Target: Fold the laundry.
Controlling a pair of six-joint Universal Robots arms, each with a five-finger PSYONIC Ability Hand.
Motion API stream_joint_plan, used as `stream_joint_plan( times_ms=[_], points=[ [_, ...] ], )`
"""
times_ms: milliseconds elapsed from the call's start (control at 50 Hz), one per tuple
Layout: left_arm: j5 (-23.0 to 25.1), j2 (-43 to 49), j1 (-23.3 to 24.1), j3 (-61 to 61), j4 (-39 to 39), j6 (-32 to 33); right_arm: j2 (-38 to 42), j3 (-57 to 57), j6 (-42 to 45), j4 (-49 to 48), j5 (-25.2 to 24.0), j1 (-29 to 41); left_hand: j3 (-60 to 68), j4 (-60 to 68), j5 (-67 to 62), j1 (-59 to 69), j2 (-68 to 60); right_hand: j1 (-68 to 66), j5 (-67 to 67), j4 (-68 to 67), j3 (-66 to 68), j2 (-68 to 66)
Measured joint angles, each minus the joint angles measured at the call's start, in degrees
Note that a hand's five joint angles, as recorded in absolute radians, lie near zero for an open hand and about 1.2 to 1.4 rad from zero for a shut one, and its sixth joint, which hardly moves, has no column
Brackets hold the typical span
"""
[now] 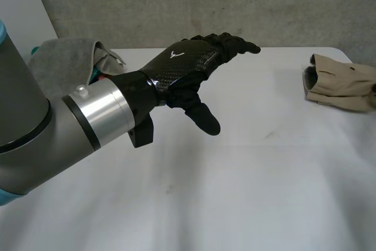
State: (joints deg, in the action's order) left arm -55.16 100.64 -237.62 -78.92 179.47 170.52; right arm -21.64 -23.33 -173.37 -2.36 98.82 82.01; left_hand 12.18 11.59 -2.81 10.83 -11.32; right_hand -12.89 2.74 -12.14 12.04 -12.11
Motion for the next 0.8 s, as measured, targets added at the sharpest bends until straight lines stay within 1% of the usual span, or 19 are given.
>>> stream_joint_plan(
  times_ms=[40, 80, 120, 160, 180, 200, 260, 280, 320, 380, 420, 440, 480, 560, 620, 680, 760, 780, 800],
  points=[
    [-0.18, -0.21, -0.11, -0.05, 0.02, 0.01, -2.53, -3.43, 2.29, -2.04, 0.56, 0.59, 0.00, 0.00, -0.03, 0.00, -0.01, 0.00, 0.00, 0.00, 0.00, 0.00],
    [-0.61, -0.54, -0.41, -0.05, 0.04, 0.05, -7.19, -10.13, 4.58, -5.85, -0.34, 1.86, 0.00, 0.00, 0.00, 0.00, -0.01, 0.00, 0.00, 0.00, 0.00, 0.00],
    [-1.19, -0.84, -0.73, -0.01, 0.09, 0.10, -10.48, -15.02, 5.47, -8.63, -1.82, 2.83, 0.00, 0.00, 0.00, 0.00, -0.01, 0.00, 0.00, 0.00, 0.00, 0.00],
    [-3.53, -1.56, -1.74, 0.27, 0.28, 0.21, -17.41, -25.45, 6.80, -14.81, -5.71, 4.97, 0.00, 0.00, -0.03, 0.00, -0.01, 0.00, 0.00, 0.00, 0.00, 0.00],
    [-4.91, -1.81, -2.18, 0.47, 0.38, 0.28, -18.84, -27.60, 7.04, -16.13, -6.60, 5.41, 0.00, 0.00, -0.03, 0.00, -0.01, 0.00, 0.00, 0.00, 0.00, 0.00],
    [-7.26, -2.03, -2.85, 0.83, 0.59, 0.46, -22.16, -32.65, 7.59, -19.19, -8.62, 6.48, 0.00, 0.00, 0.00, 0.00, -0.01, 0.00, 0.00, 0.00, 0.00, 0.00],
    [-14.18, -2.23, -4.78, 1.93, 1.19, 1.34, -28.09, -41.65, 8.57, -24.67, -12.23, 8.36, 0.00, 0.00, 0.00, 0.00, -0.01, 0.00, 0.00, 0.00, 0.00, 0.00],
    [-19.61, -1.98, -6.45, 2.93, 1.71, 2.56, -31.87, -47.41, 9.19, -28.19, -14.54, 9.59, 0.00, 0.00, 0.00, 0.00, -0.01, 0.00, 0.00, 0.00, 0.00, 0.00],
    [-24.58, -1.36, -8.22, 4.09, 2.28, 4.45, -35.17, -52.45, 9.73, -31.28, -16.63, 10.69, 0.00, 0.00, 0.00, 0.00, -0.01, 0.00, 0.00, 0.00, 0.00, 0.00],
    [-32.89, 1.27, -12.28, 6.89, 3.59, 10.26, -41.82, -63.25, 11.37, -37.46, -21.30, 14.24, 0.00, 0.00, 0.00, 0.00, -0.01, 0.00, 0.00, 0.00, 0.00, 0.00],
    [-35.82, 4.84, -15.62, 9.30, 4.60, 16.25, -45.45, -69.71, 13.21, -39.62, -24.14, 17.66, 0.00, 0.00, 0.00, 0.00, -0.01, 0.00, 0.00, 0.00, 0.00, 0.00],
    [-36.18, 5.79, -16.39, 9.97, 4.88, 17.65, -46.49, -71.66, 14.03, -39.80, -24.85, 18.92, 0.00, 0.00, 0.00, 0.00, -0.01, 0.00, 0.00, 0.00, 0.00, 0.00],
    [-36.90, 11.56, -20.13, 13.39, 6.03, 24.29, -48.68, -76.25, 16.81, -38.49, -26.36, 22.55, 0.00, 0.00, 0.00, 0.00, -0.01, 0.00, 0.00, 0.00, 0.00, 0.00],
    [-35.83, 23.48, -25.64, 20.65, 7.87, 32.19, -49.65, -79.43, 20.92, -32.35, -26.50, 26.77, 0.00, 0.00, 0.00, 0.00, -0.01, 0.00, 0.00, 0.00, 0.00, 0.00],
    [-34.13, 30.95, -28.06, 25.60, 9.08, 33.81, -49.32, -79.75, 22.68, -27.91, -25.81, 28.25, 0.00, 0.00, 0.00, 0.00, -0.01, 0.00, 0.00, 0.00, 0.00, 0.00],
    [-30.92, 38.79, -30.01, 31.39, 11.11, 32.91, -48.55, -79.39, 23.97, -23.88, -24.79, 28.88, 0.00, 0.10, 0.00, 0.24, -0.13, 0.00, 0.00, 0.00, 0.00, 0.00],
    [-26.39, 46.09, -31.10, 37.70, 13.52, 29.81, -48.05, -78.91, 24.29, -22.48, -23.84, 28.34, 16.10, 16.84, -15.74, 20.16, -16.94, 0.00, 0.00, 0.00, 0.00, 0.00],
    [-26.39, 46.09, -31.10, 37.70, 13.52, 29.81, -48.05, -78.91, 24.29, -22.48, -23.84, 28.34, 16.10, 16.84, -15.74, 20.16, -16.94, 0.00, 0.00, 0.00, 0.00, 0.00],
    [-24.99, 48.45, -31.28, 40.04, 14.21, 28.40, -48.08, -78.82, 24.15, -22.51, -23.40, 27.79, 36.98, 37.87, -35.24, 41.76, -39.25, 0.00, 0.00, 0.00, 0.00, 0.00]
  ],
)
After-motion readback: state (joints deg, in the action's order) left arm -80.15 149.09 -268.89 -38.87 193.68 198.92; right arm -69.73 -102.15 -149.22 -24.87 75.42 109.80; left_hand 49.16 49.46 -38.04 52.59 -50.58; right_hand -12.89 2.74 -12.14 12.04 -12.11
